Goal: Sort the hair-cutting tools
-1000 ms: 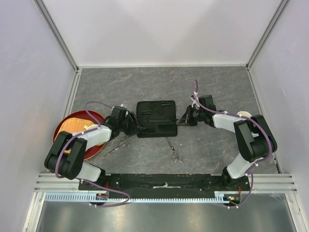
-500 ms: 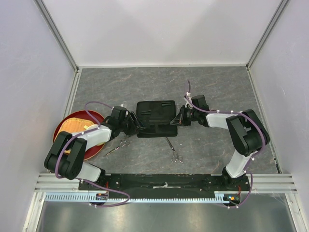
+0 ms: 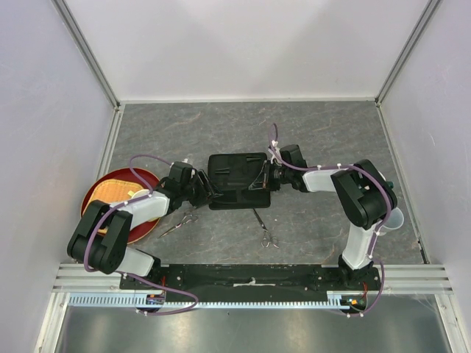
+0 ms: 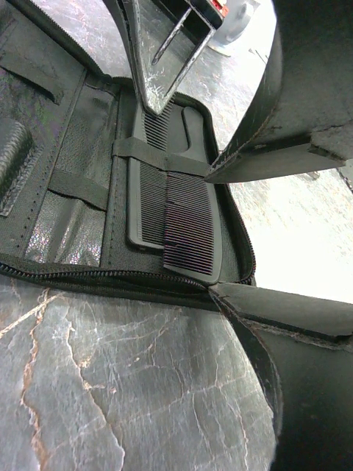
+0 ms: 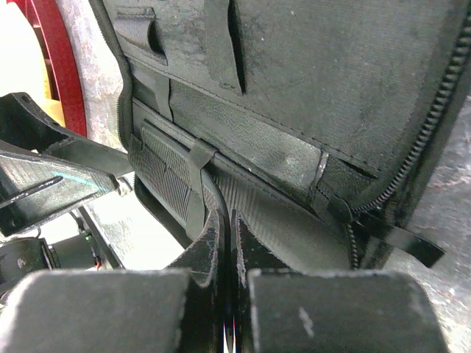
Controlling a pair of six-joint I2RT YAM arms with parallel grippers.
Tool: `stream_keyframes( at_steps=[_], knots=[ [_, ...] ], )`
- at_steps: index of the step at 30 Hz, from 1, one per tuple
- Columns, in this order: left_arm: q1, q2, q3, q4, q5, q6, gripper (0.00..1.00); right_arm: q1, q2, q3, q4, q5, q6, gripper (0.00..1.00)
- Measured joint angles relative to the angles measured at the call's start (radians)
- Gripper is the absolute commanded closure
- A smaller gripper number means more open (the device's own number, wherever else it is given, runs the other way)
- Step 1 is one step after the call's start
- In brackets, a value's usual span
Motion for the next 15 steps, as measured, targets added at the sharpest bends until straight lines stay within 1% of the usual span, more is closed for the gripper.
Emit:
stream_keyframes(
  at_steps=[13,15],
  knots=[
    [0.001,-0.002,-0.005,0.008,0.005,0.000,0.36,0.030,0.053,0.005,0.085,-0.001,0.050,1.00],
    [0.001,-0.002,-0.006,0.011,0.005,0.000,0.36,0.033,0.058,0.005,0.095,0.000,0.057,0.99]
  ],
)
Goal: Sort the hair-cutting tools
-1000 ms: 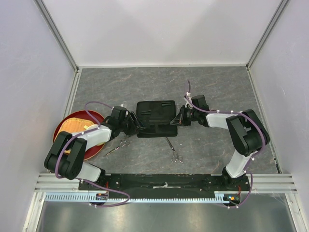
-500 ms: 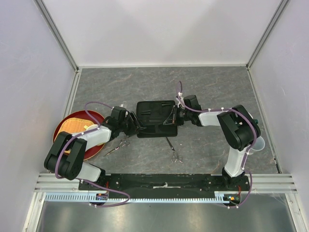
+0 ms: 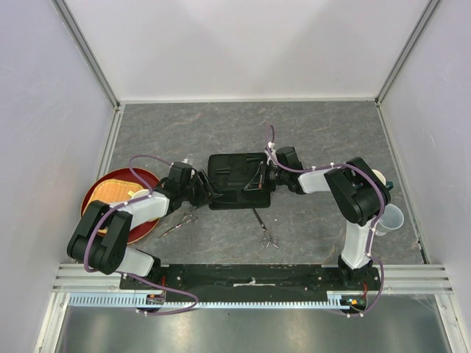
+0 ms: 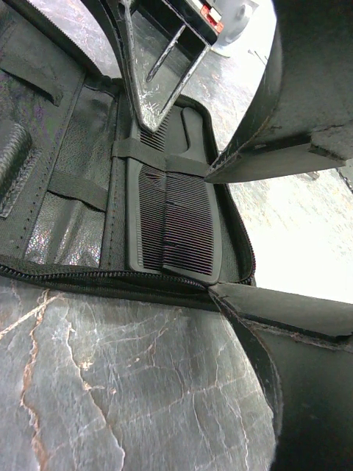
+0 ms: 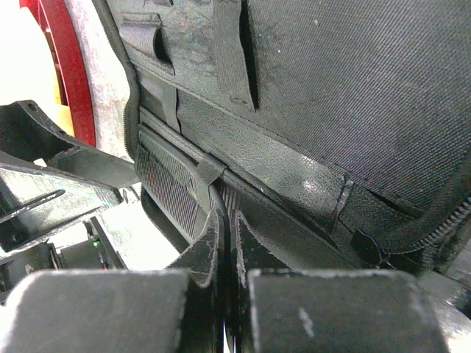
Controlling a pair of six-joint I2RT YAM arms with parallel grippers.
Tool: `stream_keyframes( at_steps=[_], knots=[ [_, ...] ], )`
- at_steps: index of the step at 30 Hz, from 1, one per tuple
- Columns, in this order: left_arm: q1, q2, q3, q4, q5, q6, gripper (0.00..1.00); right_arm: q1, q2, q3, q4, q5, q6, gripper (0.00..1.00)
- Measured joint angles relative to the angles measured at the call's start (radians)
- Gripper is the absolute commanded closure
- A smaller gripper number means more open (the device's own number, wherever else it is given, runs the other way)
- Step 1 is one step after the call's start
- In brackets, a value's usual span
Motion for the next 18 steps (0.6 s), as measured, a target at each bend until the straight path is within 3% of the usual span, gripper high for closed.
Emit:
stream_keyframes(
  at_steps=[4,5,7,8,10,18],
  knots=[
    [0.000,-0.002,-0.002,0.002,0.000,0.000,0.36,0.003,0.004,0.000,0.005,0.005,0.014,0.84],
    [0.000,-0.002,-0.002,0.002,0.000,0.000,0.36,0.004,0.004,0.000,0.004,0.008,0.016,0.73],
    [0.000,-0.003,-0.003,0.002,0.000,0.000,0.36,0.006,0.000,0.001,-0.005,0.015,0.019,0.60],
    [0.000,-0.003,-0.003,0.003,0.000,0.000,0.36,0.008,-0.004,0.002,-0.009,0.020,0.019,0.46],
    [0.000,-0.005,-0.005,0.003,-0.001,0.000,0.36,0.021,-0.024,0.006,-0.019,0.029,0.019,0.33],
    [-0.003,-0.023,-0.011,-0.006,-0.018,0.000,0.35,0.054,-0.093,0.027,-0.129,0.135,-0.013,0.25]
  ],
)
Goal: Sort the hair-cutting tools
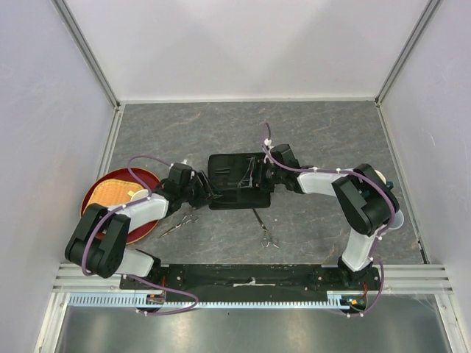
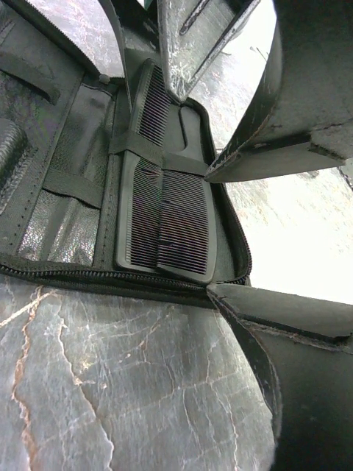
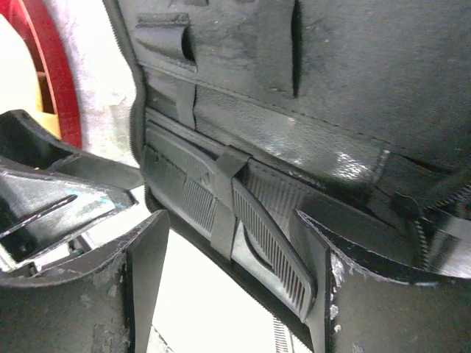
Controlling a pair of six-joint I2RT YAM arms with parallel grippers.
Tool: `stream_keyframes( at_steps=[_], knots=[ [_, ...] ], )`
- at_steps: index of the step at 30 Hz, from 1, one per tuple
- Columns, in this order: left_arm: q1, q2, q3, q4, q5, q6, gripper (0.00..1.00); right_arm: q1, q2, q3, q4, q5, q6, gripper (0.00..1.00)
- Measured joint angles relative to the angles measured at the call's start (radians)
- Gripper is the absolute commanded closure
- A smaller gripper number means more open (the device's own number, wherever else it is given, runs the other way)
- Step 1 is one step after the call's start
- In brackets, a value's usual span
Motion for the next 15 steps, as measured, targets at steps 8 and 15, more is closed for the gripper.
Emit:
stream_keyframes(
  at_steps=[8,15],
  knots=[
    [-0.003,-0.014,-0.008,-0.007,-0.010,0.000,0.35,-0.003,-0.050,0.058,-0.219,0.146,-0.069,0.25],
    [-0.003,-0.062,-0.010,-0.069,-0.032,0.004,0.34,-0.008,-0.097,0.062,-0.334,0.252,-0.117,0.38]
  ],
)
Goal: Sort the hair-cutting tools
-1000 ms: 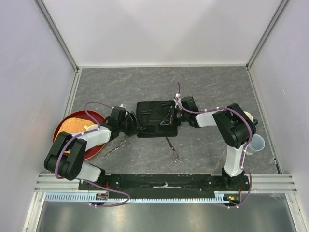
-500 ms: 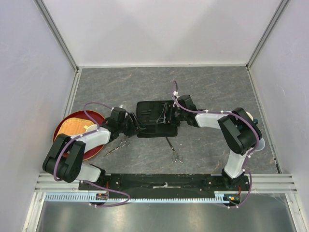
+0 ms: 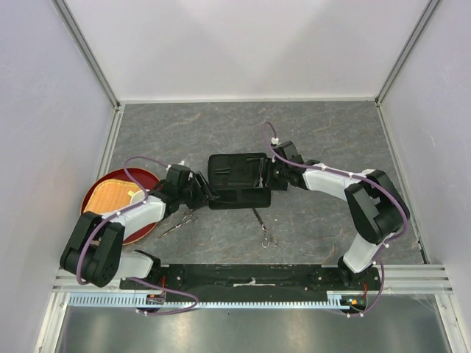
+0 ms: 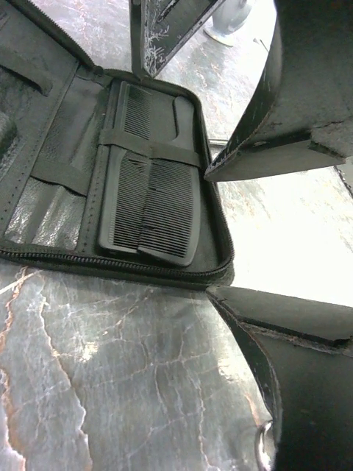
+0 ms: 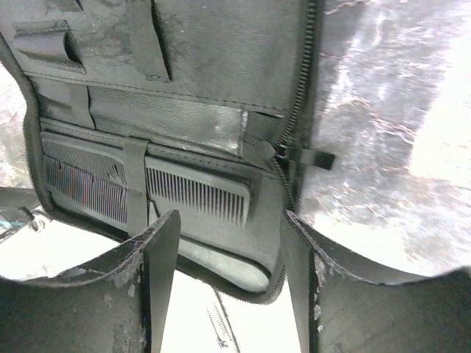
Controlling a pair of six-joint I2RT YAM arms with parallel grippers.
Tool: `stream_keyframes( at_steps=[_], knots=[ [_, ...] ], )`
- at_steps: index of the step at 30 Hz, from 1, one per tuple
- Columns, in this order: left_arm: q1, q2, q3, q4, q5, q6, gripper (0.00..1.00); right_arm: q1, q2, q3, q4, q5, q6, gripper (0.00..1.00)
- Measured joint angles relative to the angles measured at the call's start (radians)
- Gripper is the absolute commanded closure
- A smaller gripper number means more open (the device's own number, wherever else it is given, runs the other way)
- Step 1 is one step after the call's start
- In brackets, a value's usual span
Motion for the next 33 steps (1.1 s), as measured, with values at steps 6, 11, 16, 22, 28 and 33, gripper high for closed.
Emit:
stream_keyframes(
  at_steps=[6,11,16,22,28,33],
  knots=[
    [0.000,-0.055,-0.002,-0.051,-0.013,0.010,0.46,-0.004,-0.110,-0.010,-0.081,0.081,-0.044,0.43],
    [0.000,-0.061,-0.002,-0.064,-0.023,0.018,0.54,-0.004,-0.178,-0.010,-0.113,0.126,-0.074,0.47],
    [0.000,-0.084,-0.002,-0.067,-0.022,0.025,0.55,-0.001,-0.186,-0.045,-0.131,0.137,-0.088,0.47],
    [0.000,-0.161,0.003,-0.093,-0.020,0.051,0.52,0.053,-0.275,-0.103,-0.219,0.163,-0.126,0.47],
    [0.000,-0.216,0.035,-0.154,-0.019,0.084,0.44,0.191,-0.368,-0.140,-0.288,0.202,-0.188,0.44],
    [0.000,-0.279,0.072,-0.206,-0.026,0.109,0.34,0.314,-0.366,-0.168,-0.322,0.215,-0.226,0.42]
  ],
)
